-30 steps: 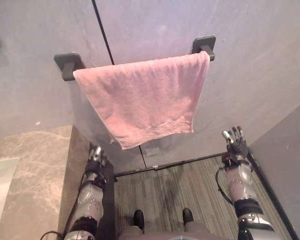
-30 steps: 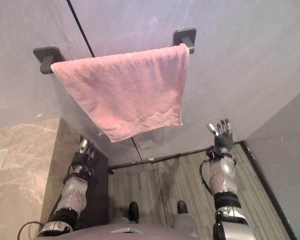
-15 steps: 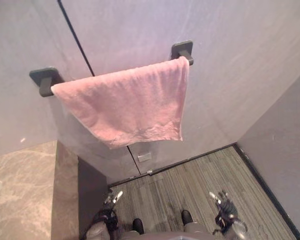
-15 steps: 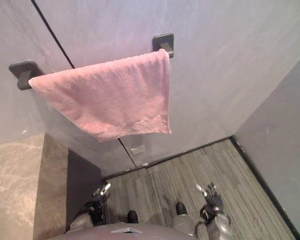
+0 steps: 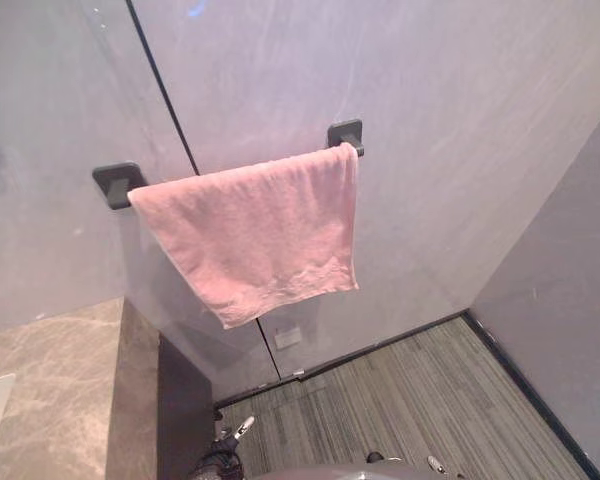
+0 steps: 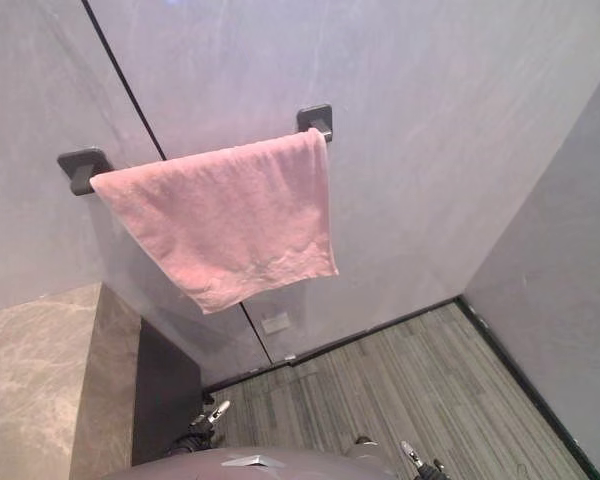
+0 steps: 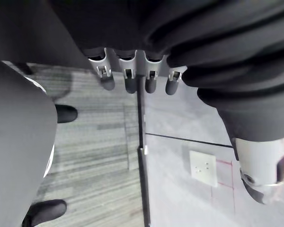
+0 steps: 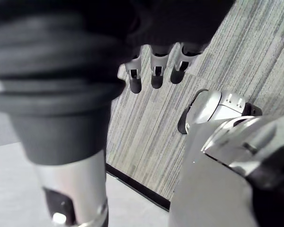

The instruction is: Organize washtable

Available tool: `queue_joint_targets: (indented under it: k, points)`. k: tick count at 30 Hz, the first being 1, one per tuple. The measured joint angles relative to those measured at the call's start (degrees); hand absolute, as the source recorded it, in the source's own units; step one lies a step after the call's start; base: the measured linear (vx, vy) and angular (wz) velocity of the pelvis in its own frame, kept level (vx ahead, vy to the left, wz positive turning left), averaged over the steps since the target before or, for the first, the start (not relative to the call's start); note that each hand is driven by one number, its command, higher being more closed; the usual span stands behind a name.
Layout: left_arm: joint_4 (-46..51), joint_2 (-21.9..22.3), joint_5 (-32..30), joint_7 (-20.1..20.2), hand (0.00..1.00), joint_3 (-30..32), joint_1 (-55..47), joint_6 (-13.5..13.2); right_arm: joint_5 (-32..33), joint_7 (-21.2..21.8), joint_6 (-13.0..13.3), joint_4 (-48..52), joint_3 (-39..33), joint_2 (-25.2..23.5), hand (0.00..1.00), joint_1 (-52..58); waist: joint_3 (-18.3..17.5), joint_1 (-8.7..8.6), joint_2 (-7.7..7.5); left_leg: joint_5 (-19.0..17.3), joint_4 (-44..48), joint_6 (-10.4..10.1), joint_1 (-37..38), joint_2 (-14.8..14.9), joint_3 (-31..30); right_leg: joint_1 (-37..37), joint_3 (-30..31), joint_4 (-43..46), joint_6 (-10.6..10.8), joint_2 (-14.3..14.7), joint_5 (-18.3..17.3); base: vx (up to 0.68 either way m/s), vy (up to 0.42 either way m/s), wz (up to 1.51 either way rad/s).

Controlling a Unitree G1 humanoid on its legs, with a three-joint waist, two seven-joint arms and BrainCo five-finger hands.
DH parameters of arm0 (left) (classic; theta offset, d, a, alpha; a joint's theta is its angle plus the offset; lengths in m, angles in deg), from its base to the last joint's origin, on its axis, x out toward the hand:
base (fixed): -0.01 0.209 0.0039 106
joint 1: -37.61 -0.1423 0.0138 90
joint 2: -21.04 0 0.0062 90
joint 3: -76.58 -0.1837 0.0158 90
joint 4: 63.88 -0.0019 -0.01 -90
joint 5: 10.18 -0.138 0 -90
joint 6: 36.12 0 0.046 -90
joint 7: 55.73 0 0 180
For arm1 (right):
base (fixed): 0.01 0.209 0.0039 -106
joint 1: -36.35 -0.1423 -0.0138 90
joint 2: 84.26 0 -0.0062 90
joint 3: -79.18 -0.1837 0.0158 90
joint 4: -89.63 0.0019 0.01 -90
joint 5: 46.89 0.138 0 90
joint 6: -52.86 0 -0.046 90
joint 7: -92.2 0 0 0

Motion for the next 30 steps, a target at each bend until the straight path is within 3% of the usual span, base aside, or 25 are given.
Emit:
queue_joint_targets:
  k: [4, 6, 9, 10, 11, 12, 13, 14, 17, 19, 20, 21, 22, 23, 24, 26, 28, 30]
  points:
    - [1.41, -0.59, -1.41, 0.24, 0.00, -0.50, -0.05, -0.17, -2.54, 0.00, -0.53, -0.05, 1.79, 0.19, 0.00, -0.43, 0.37, -0.02, -0.07, -3.66, 10.34, -0.95, -7.77, 1.46, -4.79, -2.91, -3.16, 4.58, -1.30, 0.82, -1.99, -0.10, -0.085, 0.53]
    - [3.17, -1.05, -1.66, -0.53, 0.00, -0.84, -0.29, -0.50, -3.84, -0.04, -0.48, 0.00, 2.88, 0.69, 0.00, -1.73, 1.73, 0.04, 0.46, -2.84, 13.51, -1.82, -10.45, 2.39, -8.23, -3.97, -5.49, 8.28, -2.64, 2.11, -3.26, -0.12, -0.157, 0.73]
    - [5.25, -1.72, -1.86, -2.24, 0.00, -0.84, -0.77, -1.09, -4.34, -0.34, 0.48, 0.24, 4.59, 0.78, 0.00, -3.74, 3.15, -0.23, 0.51, 2.02, 13.13, -4.30, -16.56, 3.69, -16.84, -8.88, -10.74, 15.26, -6.78, 5.28, -7.03, -0.24, -0.262, 1.46]
    - [5.63, -2.15, -1.87, -2.79, 0.00, -0.82, -0.46, -1.26, -4.31, -0.80, 0.85, 0.31, 4.75, 0.32, 0.00, -3.80, 3.27, -0.72, -0.32, 7.80, 7.04, -4.26, -16.23, 3.61, -17.06, -10.06, -14.25, 14.79, -8.10, 4.05, -6.79, -0.03, -0.167, 2.43]
    - [6.44, -1.68, -1.41, -2.96, 0.00, -0.38, 0.77, -1.60, -4.28, -1.14, 1.40, 0.46, 4.12, 0.37, 0.00, -4.34, 5.34, -1.19, -0.87, 1.11, 18.61, 0.76, -18.35, 4.45, -3.76, -9.45, -20.85, 14.91, -9.05, 1.39, -6.07, -0.18, -0.185, 2.78]
    - [6.36, -2.06, -1.90, -3.09, 0.00, -0.59, 1.06, -1.28, -4.28, -1.34, 2.19, 1.04, 4.12, 0.23, 0.00, -4.56, 6.03, -1.18, -1.17, -4.61, 30.43, 2.72, -19.55, 5.72, 3.88, -8.78, -24.56, 14.76, -9.51, -0.35, -5.96, -0.24, -0.167, 2.31]
    - [6.55, -2.19, -2.12, -3.07, 0.00, -1.07, 0.66, -1.25, -4.28, -1.43, 2.32, 1.46, 3.89, 0.32, 0.00, -4.85, 6.37, -1.25, -1.38, -9.13, 38.84, 1.94, -18.63, 7.13, 8.18, -7.94, -27.44, 13.82, -10.10, -0.92, -5.61, -0.46, -0.157, 1.98]
    - [6.28, -2.16, -2.78, -2.93, 0.00, -1.00, 0.12, -0.85, -4.27, -1.58, 2.47, 2.45, 2.59, 0.21, 0.00, -4.41, 6.24, -1.36, 0.22, -13.42, 46.75, 0.89, -15.54, 8.86, 10.15, -6.33, -31.53, 11.94, -10.73, -0.83, -4.58, -0.30, -0.078, 1.55]
    - [5.81, -2.45, -4.66, -2.19, 0.00, -0.86, -1.53, -0.09, -4.08, -1.57, 2.59, 2.42, -0.46, 0.13, 0.00, -4.17, 5.29, -1.62, 2.38, -16.61, 53.69, -2.73, -5.65, 8.85, 7.03, -5.89, -36.51, 8.94, -12.02, 0.20, -3.17, -0.28, 0.027, 1.23]
    - [3.85, -2.91, -6.26, -1.18, 0.00, -0.68, -1.59, 0.81, -3.48, -1.69, 2.08, 1.93, -5.13, -1.12, 0.00, -3.87, 4.27, -2.96, 3.22, -14.22, 49.95, -5.92, 0.65, 9.05, 1.80, -7.89, -37.18, 6.06, -12.09, 1.59, -1.47, -0.32, 0.079, 1.33]
    - [3.83, -2.95, -7.23, -0.83, 0.00, -0.80, -1.51, 1.50, -3.26, -2.02, 1.81, 1.91, -7.03, -1.60, 0.00, -3.78, 3.74, -3.77, 3.53, -6.28, 40.66, -6.51, 4.48, 9.49, 1.18, -10.07, -37.62, 5.04, -11.90, 1.83, 1.51, -0.34, 0.084, 1.28]
    - [3.77, -3.02, -8.45, -0.62, 0.00, -0.85, -1.35, 1.87, -2.84, -2.18, 1.73, 1.67, -7.09, -1.58, 0.00, -3.88, 3.57, -4.09, 3.08, -9.79, 35.85, -7.85, 5.56, 8.78, 1.59, -11.05, -38.18, 4.31, -11.76, 1.82, 3.68, -0.27, 0.088, 0.94]
    - [3.78, -3.69, -9.88, -0.54, 0.00, -1.13, -1.35, 2.31, -1.67, -2.30, 1.69, 1.26, -6.86, -2.27, 0.00, -4.14, 2.98, -4.44, 2.37, -12.19, 31.94, -5.01, 5.75, 8.81, 4.12, -11.58, -38.55, 1.80, -11.14, 2.12, 5.31, -0.21, 0.120, 0.66]
    - [3.85, -4.77, -11.43, -0.39, 0.00, -2.30, -0.93, 2.49, -1.19, -2.44, 1.68, 0.29, -6.33, -2.78, 0.00, -4.02, 2.13, -4.61, 1.61, -15.01, 27.97, -4.05, 6.12, 8.95, 6.68, -11.80, -38.74, -1.35, -10.85, 2.52, 7.01, -0.23, 0.135, 0.64]
    - [4.28, -5.94, -11.95, -0.38, 0.00, -4.17, 0.46, 2.47, -1.22, -2.74, 1.65, 0.12, -5.22, -2.67, 0.00, -3.92, 1.85, -4.48, 1.11, -18.53, 23.52, -4.49, 7.60, 8.88, 8.00, -12.27, -39.56, -2.44, -11.59, 2.34, 11.75, -0.20, 0.114, 0.45]
    - [4.53, -6.98, -13.08, -0.57, 0.00, -7.63, 3.59, 2.04, -1.37, -3.60, 1.91, 0.26, -1.44, -1.57, 0.00, -4.39, 1.71, -4.29, 0.80, -22.05, 17.48, -5.66, 9.07, 7.97, 9.46, -14.69, -40.07, -1.48, -11.23, 1.88, 14.61, -0.20, 0.138, 0.16]
    - [5.06, -7.09, -13.10, -0.95, 0.00, -9.07, 5.30, 1.59, -1.37, -4.07, 2.15, 0.40, 0.97, -1.61, 0.00, -4.86, 1.81, -4.30, -0.95, -22.04, 14.91, -5.64, 10.04, 5.58, 10.68, -15.10, -39.07, -1.49, -10.74, 0.32, 16.33, -0.22, 0.168, -0.01]
    - [6.80, -6.75, -13.21, -1.15, 0.00, -10.64, 5.48, 0.44, -1.29, -4.06, 2.38, 0.95, 3.87, -2.05, 0.00, -4.26, 1.64, -4.31, -2.87, -22.00, 13.54, -5.52, 11.15, 3.23, 11.60, -14.79, -35.11, -1.73, -8.45, -1.66, 20.57, -0.24, 0.266, -0.03]
